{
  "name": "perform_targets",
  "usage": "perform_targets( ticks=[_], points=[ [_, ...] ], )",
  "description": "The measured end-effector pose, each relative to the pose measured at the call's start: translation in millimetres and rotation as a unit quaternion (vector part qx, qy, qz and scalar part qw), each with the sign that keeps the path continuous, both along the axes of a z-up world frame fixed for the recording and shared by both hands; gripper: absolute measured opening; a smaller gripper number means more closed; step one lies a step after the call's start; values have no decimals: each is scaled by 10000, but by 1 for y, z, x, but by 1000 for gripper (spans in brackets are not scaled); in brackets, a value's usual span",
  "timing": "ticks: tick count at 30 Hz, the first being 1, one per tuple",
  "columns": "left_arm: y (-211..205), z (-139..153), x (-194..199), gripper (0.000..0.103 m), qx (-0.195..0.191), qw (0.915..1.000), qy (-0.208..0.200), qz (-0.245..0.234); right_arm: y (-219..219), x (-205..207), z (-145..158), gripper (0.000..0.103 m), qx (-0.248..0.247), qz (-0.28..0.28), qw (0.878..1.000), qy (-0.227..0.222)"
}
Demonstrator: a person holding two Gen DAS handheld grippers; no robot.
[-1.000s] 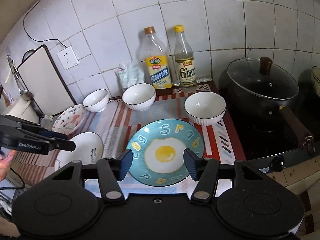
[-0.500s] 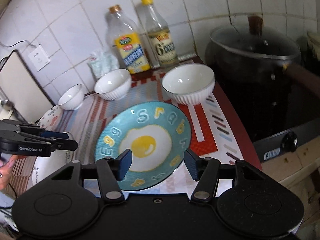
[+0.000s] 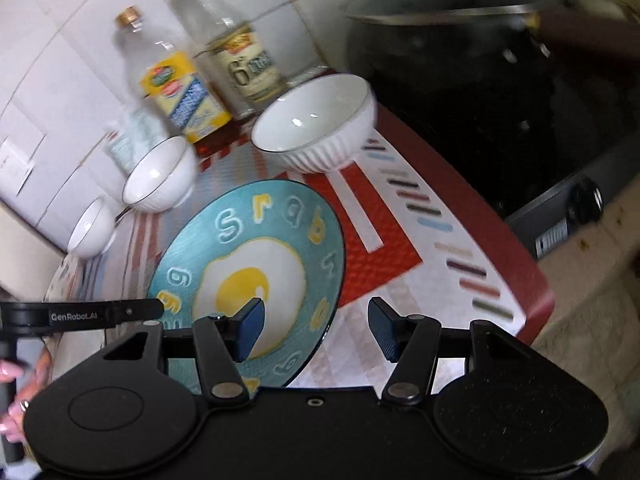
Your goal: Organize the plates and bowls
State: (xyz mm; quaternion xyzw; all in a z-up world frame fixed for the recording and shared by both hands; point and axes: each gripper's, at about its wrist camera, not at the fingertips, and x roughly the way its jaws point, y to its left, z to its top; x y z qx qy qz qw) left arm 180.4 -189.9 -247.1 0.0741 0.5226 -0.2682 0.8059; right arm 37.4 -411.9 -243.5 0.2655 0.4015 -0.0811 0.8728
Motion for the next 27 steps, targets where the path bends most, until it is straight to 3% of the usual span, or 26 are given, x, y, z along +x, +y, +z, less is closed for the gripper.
perform_targets(
  ticks=[6, 9, 11, 12, 14, 16, 17, 23, 27],
  points=[
    [-8, -7, -1, 38, 180, 9993, 86, -318, 15, 4, -1, 63, -633, -82, 9979, -63],
    [-11, -9, -1, 36, 133, 9988, 67, -457, 8, 8, -5, 60, -316, -131, 9994, -86],
    [-12, -9, 0, 30, 44, 9987, 98, -499, 3, 9, -8, 50, -146, -218, 9995, -156],
    [-12, -9, 2, 27, -5, 9985, 113, -531, 2, 10, -9, 38, -66, -205, 9996, -183],
    [-12, -9, 3, 25, -15, 9988, 80, -485, 2, 10, -11, 35, -30, -121, 9997, -224],
    [-12, -8, 2, 24, -7, 9984, 10, -565, 3, 12, -16, 20, -189, -10, 9998, -90],
    [-12, -8, 1, 24, -17, 9980, -45, -633, 2, 14, -19, 17, -175, 42, 9998, -23],
    [-5, -12, 12, 29, -287, 9989, 102, -360, -1, 20, -23, 19, 18, -166, 9999, -27],
    [-10, -13, 21, 30, -347, 9991, -46, -258, -5, 26, -25, 21, 110, -241, 9996, -33]
  ],
)
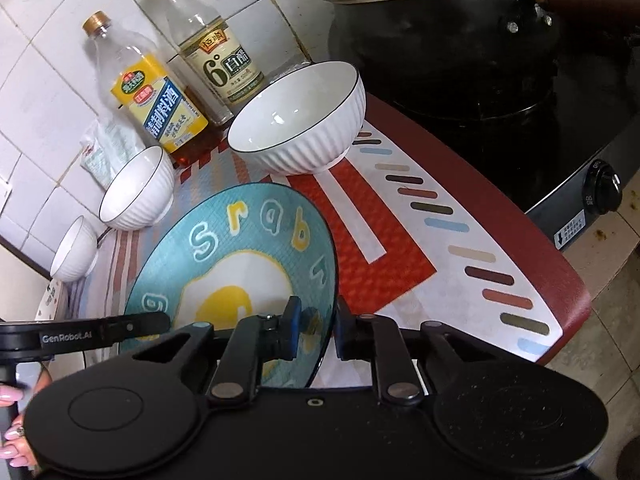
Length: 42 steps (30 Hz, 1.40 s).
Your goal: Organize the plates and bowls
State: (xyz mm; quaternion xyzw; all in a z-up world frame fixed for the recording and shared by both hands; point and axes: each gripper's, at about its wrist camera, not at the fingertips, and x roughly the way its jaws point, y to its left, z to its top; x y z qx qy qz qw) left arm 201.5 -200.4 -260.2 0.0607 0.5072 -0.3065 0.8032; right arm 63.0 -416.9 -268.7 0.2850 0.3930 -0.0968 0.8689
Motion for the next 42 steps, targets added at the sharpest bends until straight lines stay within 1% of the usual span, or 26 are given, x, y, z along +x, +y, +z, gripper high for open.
perform_targets(
  ticks=[2, 5, 7, 9, 12, 15, 17, 24, 27, 30, 33, 35, 39, 42],
  points=[
    [-7, 1, 4, 30, 78, 9999, -39, -126, -2, 4, -1, 22, 7, 57, 10000, -16],
    [-7, 2, 8, 28, 113, 9997, 18, -194, -5, 13, 3, 22, 58, 134, 9997, 210],
    [-4, 2, 10, 25, 81, 9998, 93, -153, -4, 17, 6, 22, -19, 280, 9991, 321],
    [-2, 3, 12, 25, 84, 9997, 191, -107, -5, 18, 7, 22, 80, 340, 9985, 417],
    [-1, 4, 14, 25, 111, 9996, 236, -55, -3, 20, 10, 22, 113, 422, 9975, 548],
    [3, 4, 17, 25, 97, 9993, 327, 117, 2, 22, 12, 22, 86, 581, 9964, 615],
    [3, 4, 16, 26, 123, 9994, 291, 114, 4, 23, 11, 23, 81, 563, 9962, 665],
    [2, 4, 15, 26, 114, 9995, 255, 164, 5, 21, 8, 24, 86, 396, 9971, 645],
    [5, 3, 16, 26, 21, 9994, 276, 228, 12, 18, 12, 24, -189, 601, 9966, 534],
    [2, 4, 14, 26, 87, 9996, 192, 178, 12, 18, 13, 23, -131, 662, 9958, 626],
    [1, 7, 14, 26, 145, 9995, 215, 191, 11, 17, 14, 23, -5, 613, 9958, 685],
    [1, 7, 13, 27, 172, 9996, 152, 173, 13, 18, 15, 23, 5, 611, 9953, 749],
    [4, 7, 16, 27, 165, 9994, 209, 207, 16, 19, 18, 23, 25, 574, 9950, 822],
    [6, 10, 14, 27, 221, 9995, 37, 214, 19, 19, 21, 22, 10, 637, 9950, 763]
  ],
)
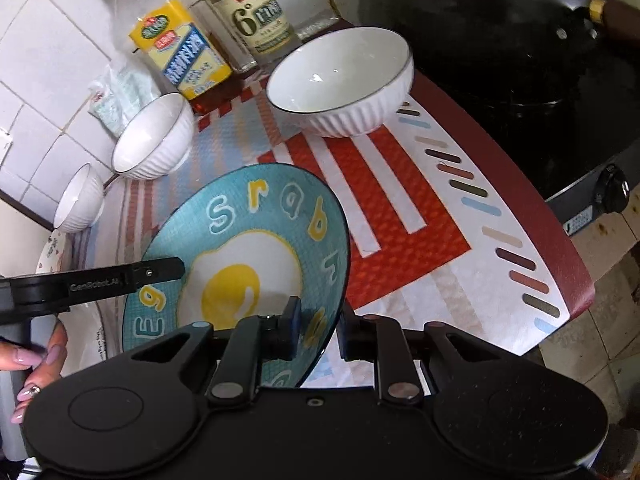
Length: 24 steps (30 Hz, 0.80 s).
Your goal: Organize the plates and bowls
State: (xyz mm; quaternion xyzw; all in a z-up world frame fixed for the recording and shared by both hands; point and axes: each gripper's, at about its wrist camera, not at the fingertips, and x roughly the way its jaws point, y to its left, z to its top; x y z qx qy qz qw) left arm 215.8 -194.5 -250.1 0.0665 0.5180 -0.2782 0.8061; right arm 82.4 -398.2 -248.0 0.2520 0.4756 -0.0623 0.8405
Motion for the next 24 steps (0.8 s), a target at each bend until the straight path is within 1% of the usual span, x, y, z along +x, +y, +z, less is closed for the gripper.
perform_targets(
  ticks=[2, 6, 12, 15, 17, 19, 24],
  points=[
    [4, 5, -2, 27, 20, 9999, -97, -17, 2, -4, 4, 21, 69, 27, 9998, -176],
    [16, 15, -6, 26, -100, 9997, -232, 36, 10, -8, 11, 20, 58, 115, 9995, -299],
    [49, 39, -15, 27, -349, 9984, -225, 374, 26, -9, 35, 20, 64, 371, 9983, -438],
    [67, 58, -23, 27, -319, 9980, -302, 449, 39, -9, 54, 20, 81, 552, 9973, -484],
    [82, 70, -30, 26, -271, 9975, -410, 513, 50, -9, 65, 20, 91, 777, 9956, -517],
    [97, 79, -35, 27, -237, 9971, -440, 581, 59, -9, 71, 20, 180, 936, 9938, -576],
    [138, 90, -43, 27, -210, 9937, -437, 1007, 87, -3, 80, 20, 314, 1375, 9874, -722]
  ],
)
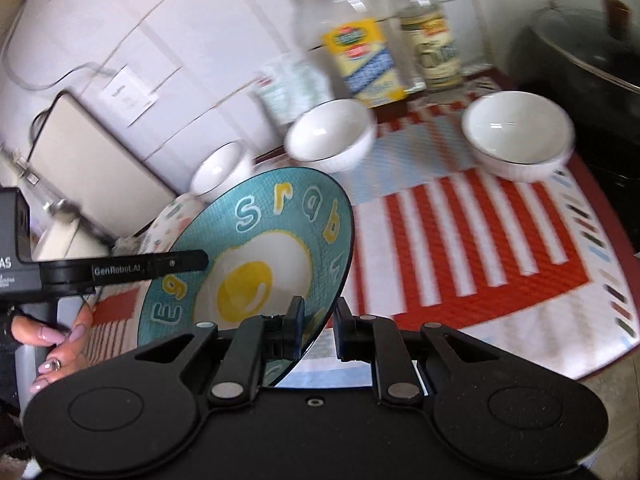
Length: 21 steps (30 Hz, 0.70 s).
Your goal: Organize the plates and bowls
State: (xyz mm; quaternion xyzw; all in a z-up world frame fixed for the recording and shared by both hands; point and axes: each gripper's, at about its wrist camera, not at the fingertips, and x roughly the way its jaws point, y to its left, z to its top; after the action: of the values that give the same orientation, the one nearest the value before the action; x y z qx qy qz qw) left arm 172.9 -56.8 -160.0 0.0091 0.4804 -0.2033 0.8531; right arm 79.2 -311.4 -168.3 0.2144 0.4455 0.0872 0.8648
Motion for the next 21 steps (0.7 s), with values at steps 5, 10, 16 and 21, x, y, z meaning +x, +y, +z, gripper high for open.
perform_targets(
  ticks=[5, 10, 16, 21],
  points=[
    [38, -3, -14, 26, -22, 9991, 66, 410, 25, 5, -5, 20, 178, 379, 9991, 45],
    [62, -22, -25, 26, 36, 9979, 168, 632, 44, 8, -25, 20, 390, 614, 9967, 360],
    [79, -49, -29, 26, 124, 9958, 370, 833, 59, 14, -51, 20, 436, 775, 9934, 723],
    [91, -70, -24, 27, 31, 9932, 654, 967, 72, 26, -55, 20, 153, 1029, 9914, 793]
  ],
)
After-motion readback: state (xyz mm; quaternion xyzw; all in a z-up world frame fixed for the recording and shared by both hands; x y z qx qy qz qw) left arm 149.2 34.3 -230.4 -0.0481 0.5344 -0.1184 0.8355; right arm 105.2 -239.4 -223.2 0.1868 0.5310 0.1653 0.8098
